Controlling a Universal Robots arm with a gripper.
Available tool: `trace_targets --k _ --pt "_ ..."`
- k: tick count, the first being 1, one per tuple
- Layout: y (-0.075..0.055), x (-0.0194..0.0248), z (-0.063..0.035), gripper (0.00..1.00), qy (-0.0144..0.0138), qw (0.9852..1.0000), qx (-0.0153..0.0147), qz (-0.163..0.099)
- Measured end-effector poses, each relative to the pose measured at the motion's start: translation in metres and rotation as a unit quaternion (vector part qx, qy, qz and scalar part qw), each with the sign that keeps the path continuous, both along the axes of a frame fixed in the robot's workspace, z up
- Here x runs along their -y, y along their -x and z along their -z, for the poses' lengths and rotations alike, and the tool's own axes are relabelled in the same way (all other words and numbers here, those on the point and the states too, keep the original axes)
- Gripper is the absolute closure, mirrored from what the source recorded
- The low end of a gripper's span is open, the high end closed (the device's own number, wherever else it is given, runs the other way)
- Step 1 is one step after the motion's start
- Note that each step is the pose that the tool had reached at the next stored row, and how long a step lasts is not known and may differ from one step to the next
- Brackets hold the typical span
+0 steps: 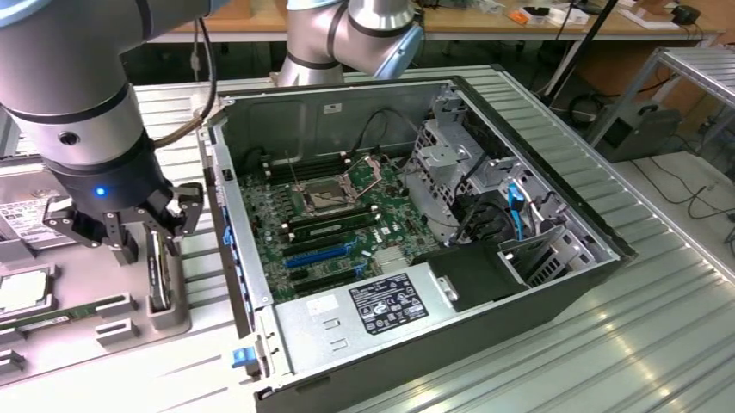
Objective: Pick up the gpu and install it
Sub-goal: 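Pick up the gpu and move the gpu toward the slot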
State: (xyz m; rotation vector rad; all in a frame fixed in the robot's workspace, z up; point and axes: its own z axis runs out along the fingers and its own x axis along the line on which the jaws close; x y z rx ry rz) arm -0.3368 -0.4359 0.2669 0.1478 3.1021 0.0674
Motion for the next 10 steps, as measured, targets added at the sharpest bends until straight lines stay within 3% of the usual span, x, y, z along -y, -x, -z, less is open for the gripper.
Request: trace_targets --k 1,5,10 --pt "0.0 -0.0005 0.0042 0.52 0.0 1.0 0.0 0.0" --pt "0.0 -0.0102 0.0176 0.52 0.0 1.0 0.0001 0.0" --pt "0.003 -0.0128 0.0235 0.52 0.001 1.0 0.0004 0.001"
